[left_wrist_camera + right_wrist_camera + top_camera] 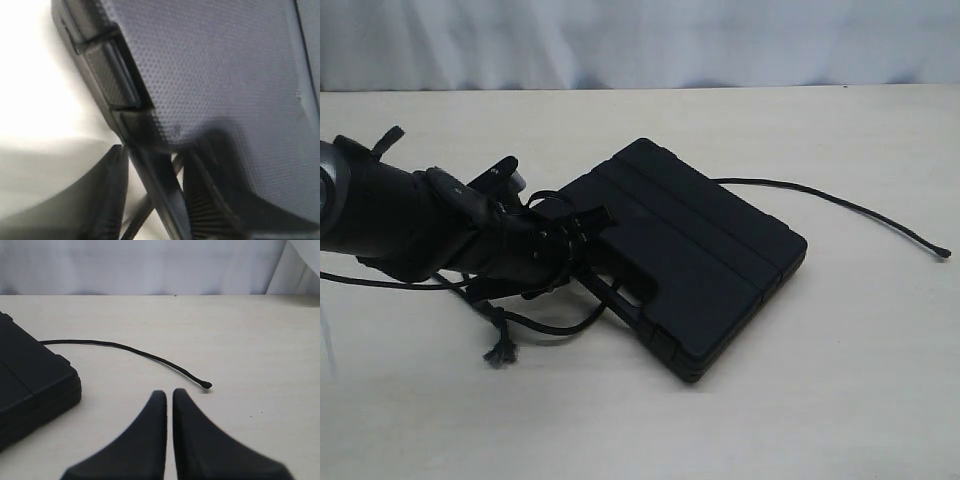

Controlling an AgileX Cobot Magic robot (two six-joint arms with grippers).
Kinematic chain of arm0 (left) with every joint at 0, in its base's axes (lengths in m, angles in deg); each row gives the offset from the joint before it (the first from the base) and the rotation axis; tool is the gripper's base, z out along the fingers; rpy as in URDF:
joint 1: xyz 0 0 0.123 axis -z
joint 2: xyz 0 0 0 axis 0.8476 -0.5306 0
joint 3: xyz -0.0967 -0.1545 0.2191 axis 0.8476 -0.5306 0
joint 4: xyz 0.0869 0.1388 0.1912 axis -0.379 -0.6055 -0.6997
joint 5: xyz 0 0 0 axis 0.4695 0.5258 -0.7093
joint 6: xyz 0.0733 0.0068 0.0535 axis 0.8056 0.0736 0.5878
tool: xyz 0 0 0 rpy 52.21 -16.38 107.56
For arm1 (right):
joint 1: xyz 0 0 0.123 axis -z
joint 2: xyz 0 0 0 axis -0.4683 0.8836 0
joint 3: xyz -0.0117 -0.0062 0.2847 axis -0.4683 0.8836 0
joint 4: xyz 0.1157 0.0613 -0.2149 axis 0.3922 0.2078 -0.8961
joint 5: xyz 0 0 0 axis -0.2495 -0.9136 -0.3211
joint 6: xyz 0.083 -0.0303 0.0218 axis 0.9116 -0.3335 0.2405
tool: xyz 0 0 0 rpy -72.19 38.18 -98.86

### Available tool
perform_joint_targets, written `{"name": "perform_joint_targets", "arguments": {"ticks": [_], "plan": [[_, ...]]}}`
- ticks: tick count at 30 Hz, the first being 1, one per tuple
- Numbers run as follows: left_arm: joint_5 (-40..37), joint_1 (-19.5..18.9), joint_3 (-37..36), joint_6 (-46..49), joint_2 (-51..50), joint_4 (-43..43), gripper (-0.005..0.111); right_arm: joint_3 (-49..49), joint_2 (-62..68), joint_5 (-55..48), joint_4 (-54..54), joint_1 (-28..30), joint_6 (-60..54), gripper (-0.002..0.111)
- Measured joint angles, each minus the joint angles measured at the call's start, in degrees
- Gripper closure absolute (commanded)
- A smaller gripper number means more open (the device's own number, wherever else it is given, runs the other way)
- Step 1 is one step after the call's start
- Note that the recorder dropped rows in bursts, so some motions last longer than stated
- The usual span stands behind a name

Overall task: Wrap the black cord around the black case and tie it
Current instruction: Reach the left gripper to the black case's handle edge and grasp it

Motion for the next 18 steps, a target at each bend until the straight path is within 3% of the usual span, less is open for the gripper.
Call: {"name": "perform_joint_targets", "arguments": {"ticks": [7,14,18], "plan": [[-0.12,0.9,2.03,0.0,-2.08,0.14,0.074,0.0,0.0,0.0,0.0,0.0,0.0,0.104],[-1.16,1.53,4.39,-0.24,-5.38,0.56,0.055,0.0,0.0,0.0,0.0,0.0,0.0,0.104],[-1.31,1.88,4.39,-0.24,-5.64,0.56,0.053,0.0,0.0,0.0,0.0,0.0,0.0,0.104]]}}
